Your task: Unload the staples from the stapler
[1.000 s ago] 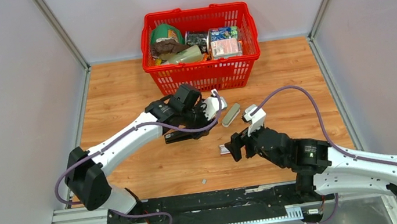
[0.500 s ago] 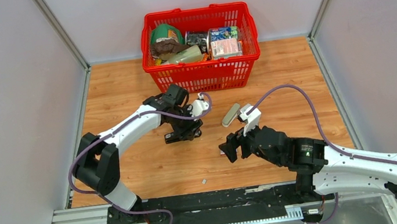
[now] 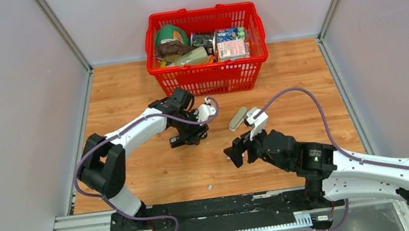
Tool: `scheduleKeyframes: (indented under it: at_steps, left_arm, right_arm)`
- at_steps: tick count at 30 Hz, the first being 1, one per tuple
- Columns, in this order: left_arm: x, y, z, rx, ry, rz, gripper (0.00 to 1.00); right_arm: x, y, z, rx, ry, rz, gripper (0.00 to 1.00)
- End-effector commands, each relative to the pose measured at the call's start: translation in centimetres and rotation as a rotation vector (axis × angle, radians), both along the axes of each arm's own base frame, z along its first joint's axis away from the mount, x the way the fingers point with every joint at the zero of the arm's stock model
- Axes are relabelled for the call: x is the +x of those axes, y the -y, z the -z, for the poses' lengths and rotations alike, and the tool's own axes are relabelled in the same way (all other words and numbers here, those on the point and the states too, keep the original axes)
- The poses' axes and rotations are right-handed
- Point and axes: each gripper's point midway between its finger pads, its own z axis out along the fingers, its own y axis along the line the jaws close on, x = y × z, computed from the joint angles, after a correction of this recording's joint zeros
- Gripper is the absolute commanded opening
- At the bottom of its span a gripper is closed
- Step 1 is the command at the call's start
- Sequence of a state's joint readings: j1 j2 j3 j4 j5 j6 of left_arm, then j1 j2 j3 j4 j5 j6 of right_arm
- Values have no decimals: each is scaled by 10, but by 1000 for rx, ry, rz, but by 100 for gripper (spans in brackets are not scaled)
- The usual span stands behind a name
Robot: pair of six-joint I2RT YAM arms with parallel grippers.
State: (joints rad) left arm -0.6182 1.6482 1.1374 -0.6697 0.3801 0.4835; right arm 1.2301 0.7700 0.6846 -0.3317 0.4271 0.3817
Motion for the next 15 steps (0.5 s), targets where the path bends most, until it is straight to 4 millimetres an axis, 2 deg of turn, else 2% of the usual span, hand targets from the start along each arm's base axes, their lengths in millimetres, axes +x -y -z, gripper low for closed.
scheduleKeyframes:
  at_steps: [1,6,13,15]
  left_arm:
    - [21,10,-23,-19,68,39,55]
    - [32,10,-34,-2,117,55,57]
    - [46,-5,-11,139,105,25,61]
    - [47,-7,-5,162,86,26,68]
  right_arm:
    - [2,-6,-10,36,32,-9,82]
    - [3,-10,-10,29,31,-11,84]
    - [4,-10,-8,27,27,-7,85]
    - [4,-9,-7,27,26,-5,85]
